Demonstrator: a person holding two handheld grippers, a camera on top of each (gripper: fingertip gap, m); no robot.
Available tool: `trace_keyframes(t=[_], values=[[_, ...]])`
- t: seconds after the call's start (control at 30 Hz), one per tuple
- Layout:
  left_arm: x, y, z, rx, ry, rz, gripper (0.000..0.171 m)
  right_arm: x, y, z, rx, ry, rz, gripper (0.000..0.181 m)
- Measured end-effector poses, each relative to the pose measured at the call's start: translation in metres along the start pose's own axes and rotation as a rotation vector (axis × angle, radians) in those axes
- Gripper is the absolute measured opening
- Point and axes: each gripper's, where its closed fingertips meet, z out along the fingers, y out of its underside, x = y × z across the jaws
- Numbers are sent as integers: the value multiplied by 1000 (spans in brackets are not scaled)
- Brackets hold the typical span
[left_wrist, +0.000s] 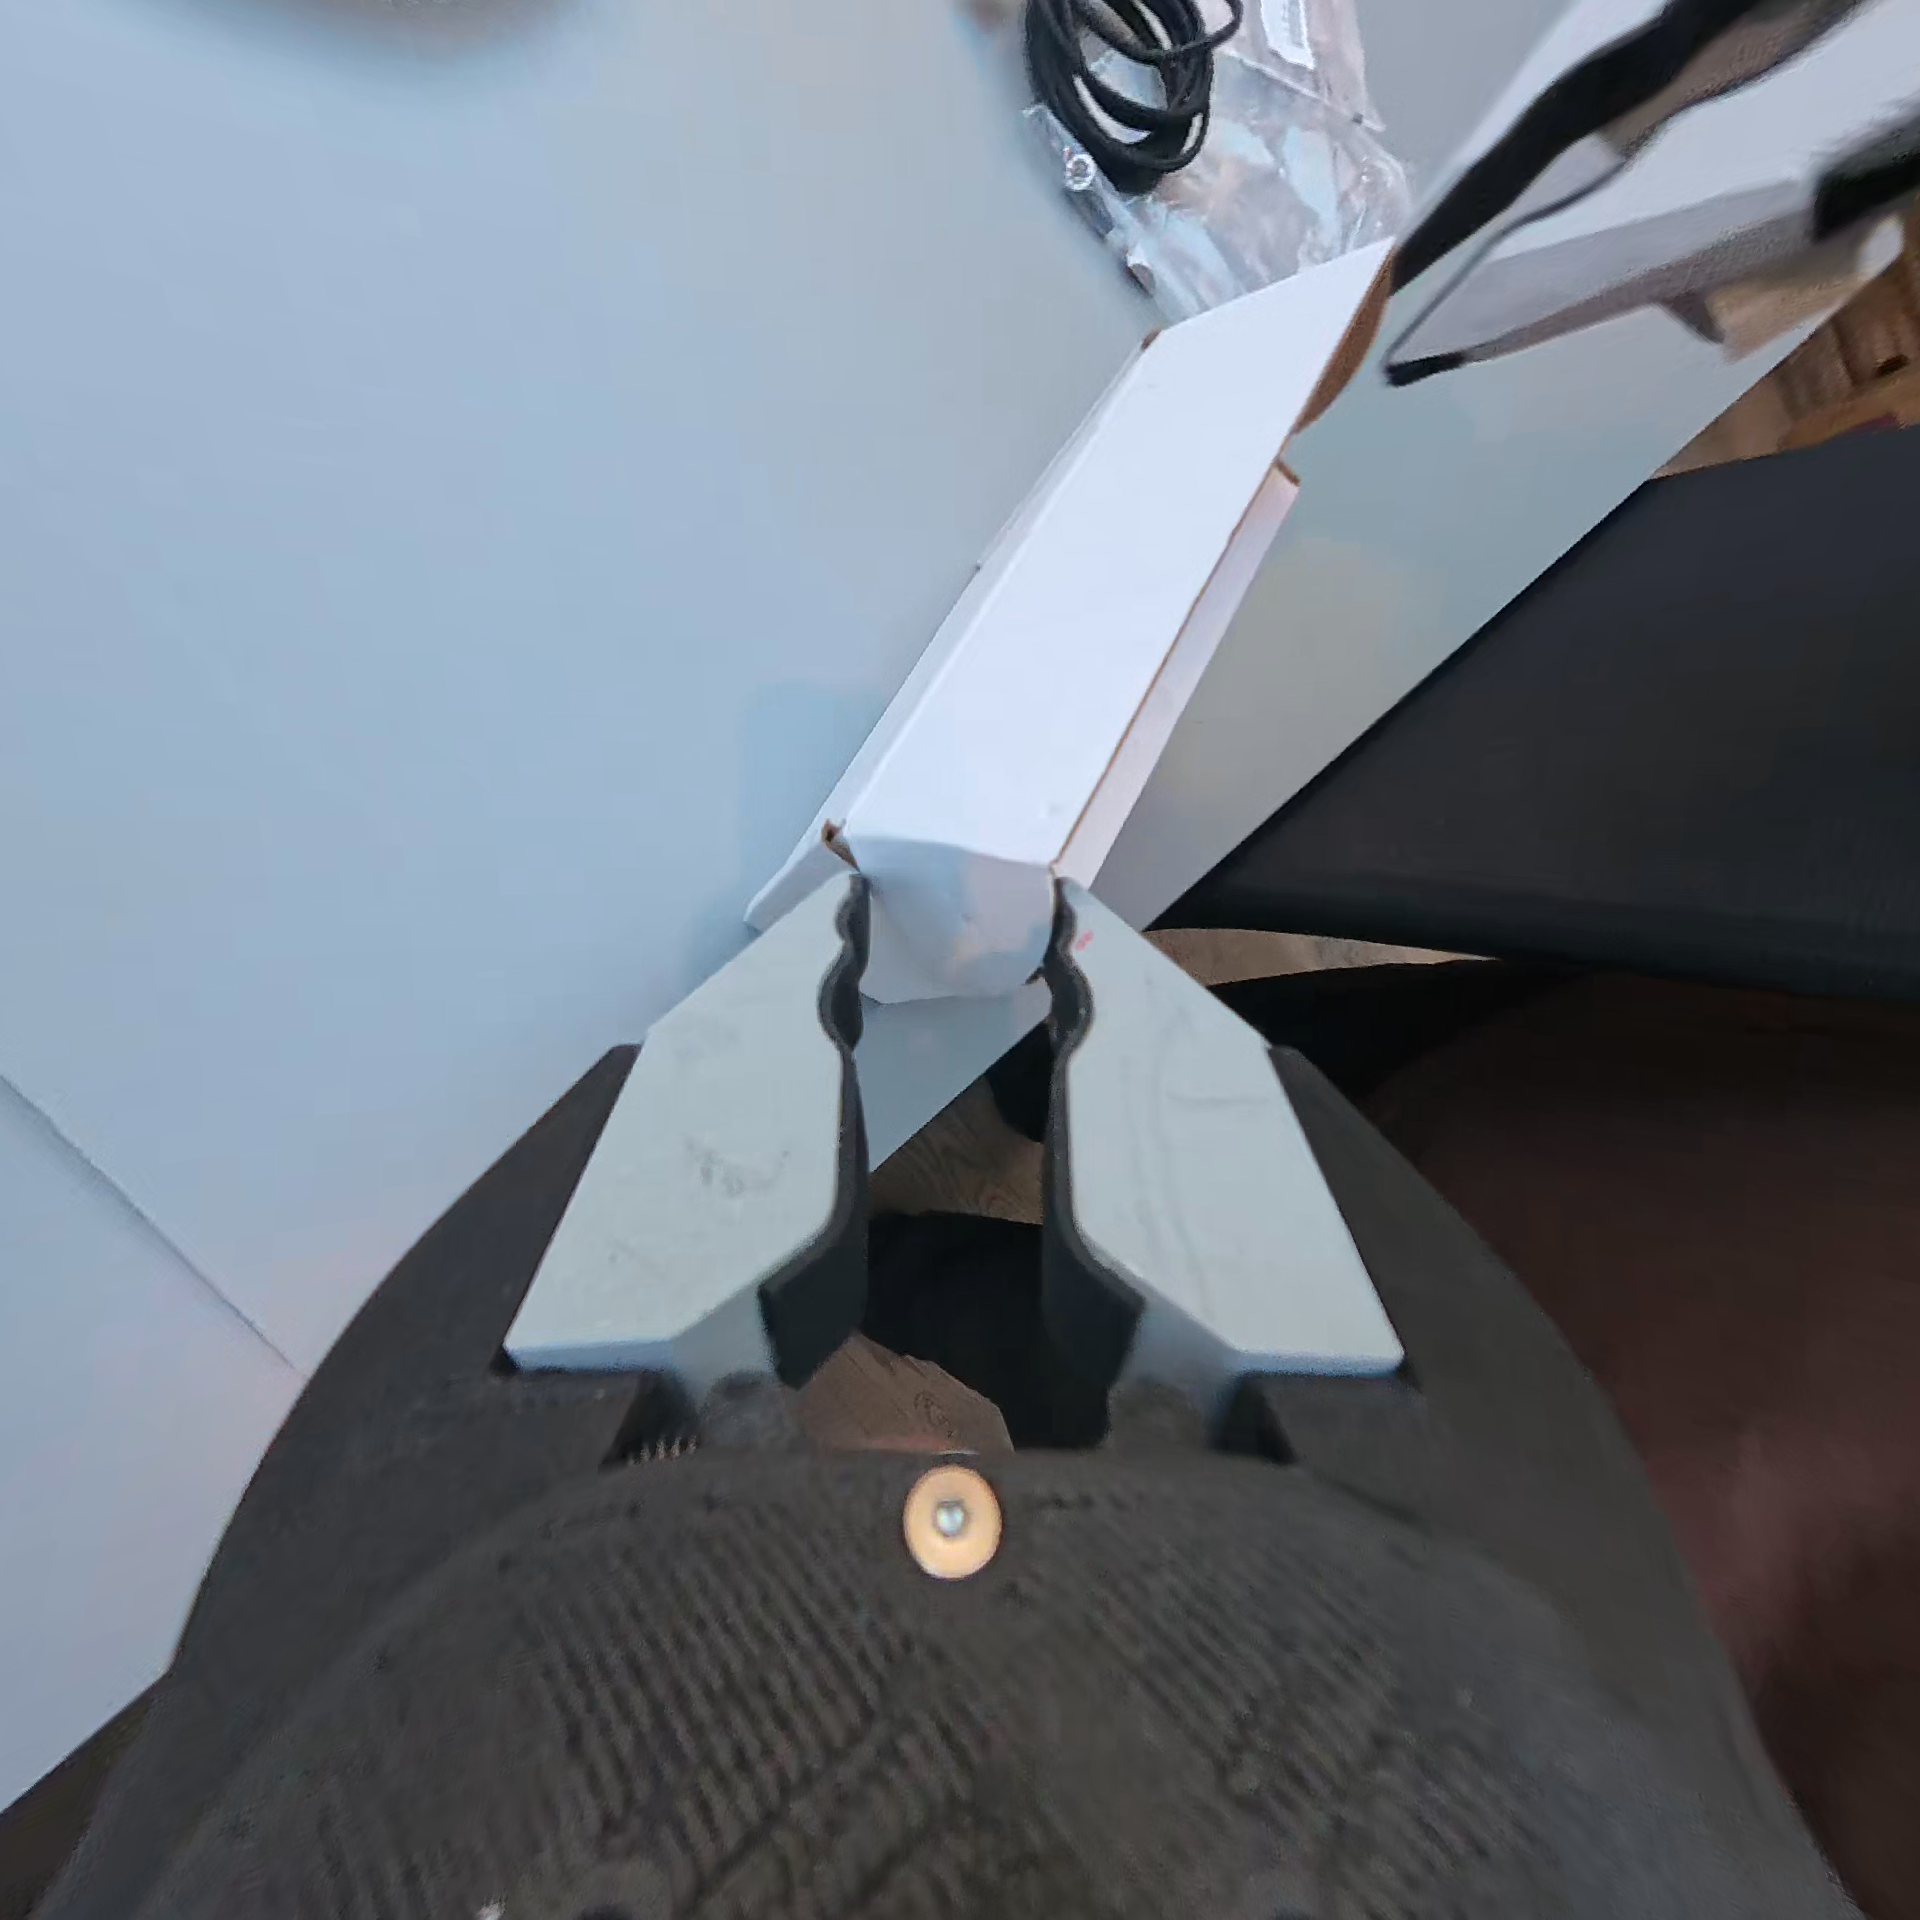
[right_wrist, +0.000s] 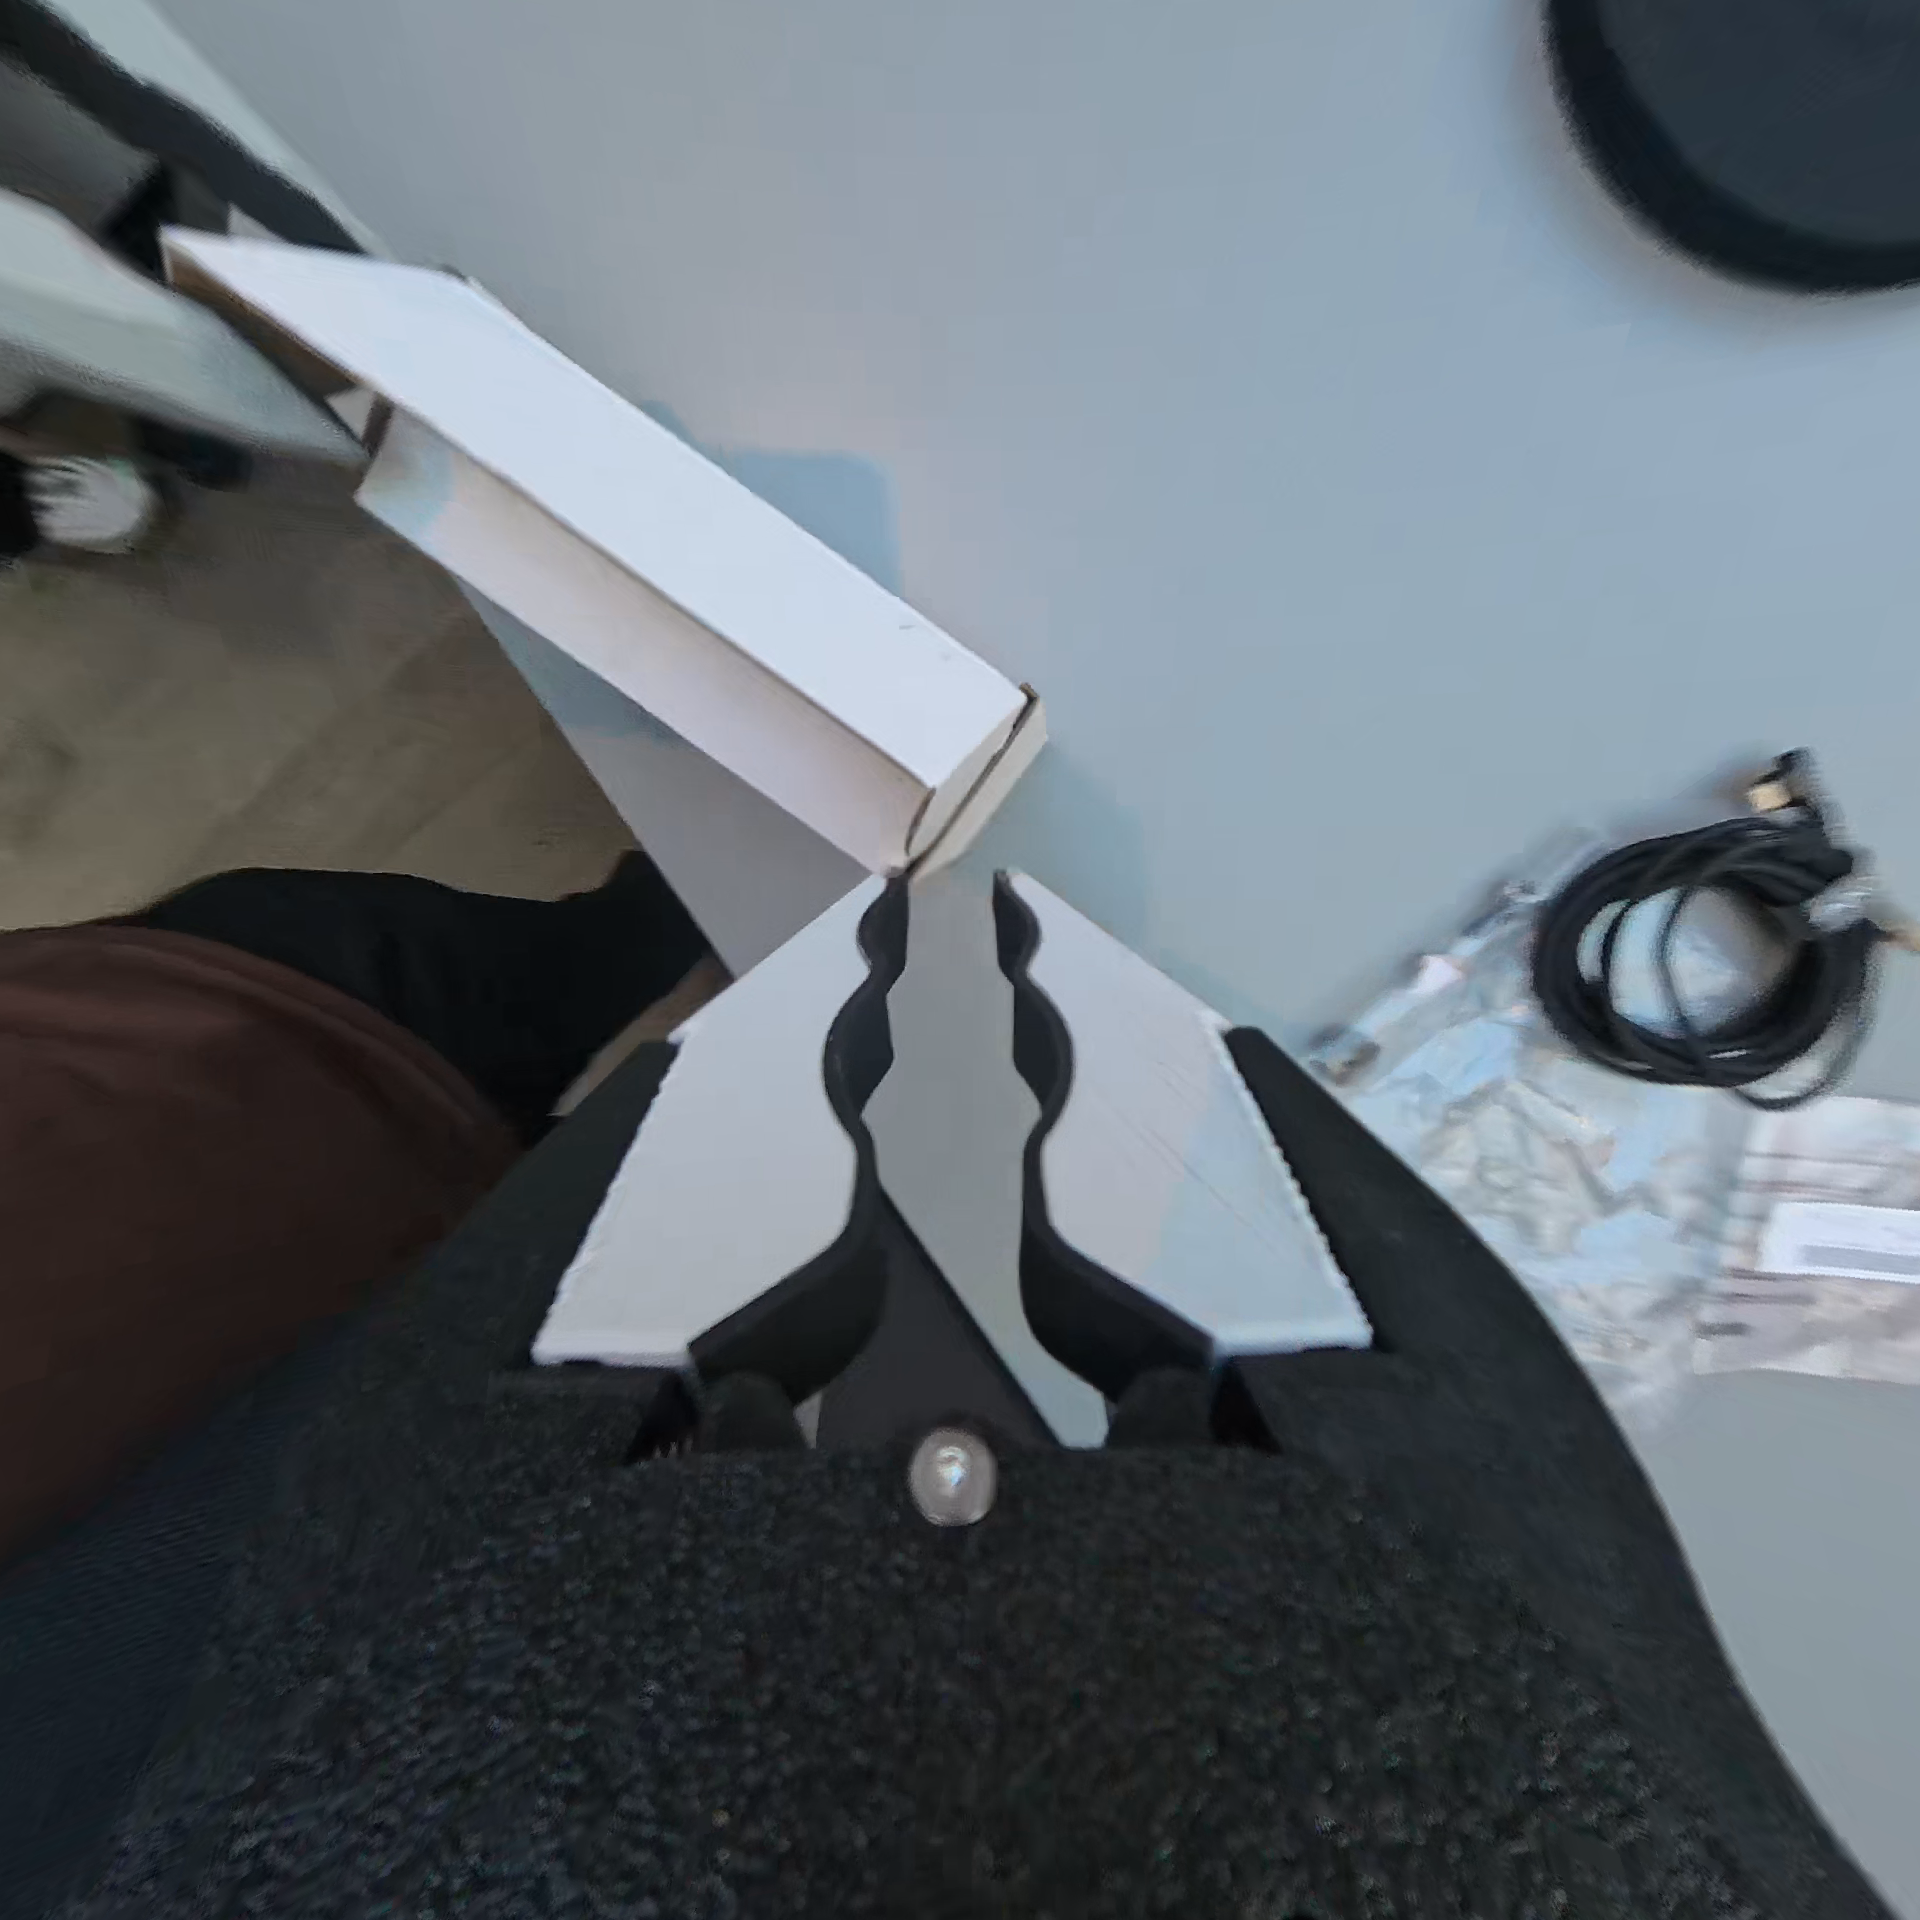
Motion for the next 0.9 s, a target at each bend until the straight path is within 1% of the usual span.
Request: trace_keyframes(t=[0.03, 0.07, 0.13, 0.17, 0.2, 0.23, 0.27, 0.37, 0.47, 0.6, 0.7, 0.73, 0.77, 0.83, 0.9], values=[[-2, 0, -1, -13, -12, -7, 29, -5, -4, -8, 45, 24, -76, 18], [-4, -1, -2, -25, -26, -9, 26, -18, -9, -14, 93, 14, -168, 18], [-6, -2, -2, -44, -42, -1, 22, -52, -13, -13, 126, -51, -362, 18], [-5, -2, -2, -55, -38, -6, 20, -63, -15, -4, 113, -55, -445, 18], [-5, -3, -1, -63, -37, -14, 19, -71, -18, 7, 101, -54, -512, 22], [-6, -4, -1, -68, -44, -23, 18, -80, -22, 20, 92, -64, -559, 29], [-8, -6, -2, -77, -53, -33, 16, -86, -26, 32, 88, -64, -590, 30], [-13, -9, -5, -122, -80, -58, 10, -91, -47, 57, 131, 41, -639, 27], [-15, -11, -6, -171, -76, -101, 7, -95, -59, 70, 154, 116, -700, 39], [-15, -11, -11, -247, -30, -201, 5, -99, -59, 74, 139, 172, -820, 42], [-9, -12, -11, -277, 27, -296, 7, -92, -55, 77, 91, 321, -897, 42], [-8, -12, -11, -280, 32, -317, 8, -92, -55, 78, 95, 355, -907, 42], [-7, -12, -10, -284, 28, -328, 8, -92, -55, 80, 109, 366, -892, 42], [-7, -10, -10, -289, 6, -324, 8, -92, -57, 81, 140, 340, -838, 42], [-5, -10, -7, -263, -12, -338, 10, -91, -56, 81, 139, 316, -801, 42]])
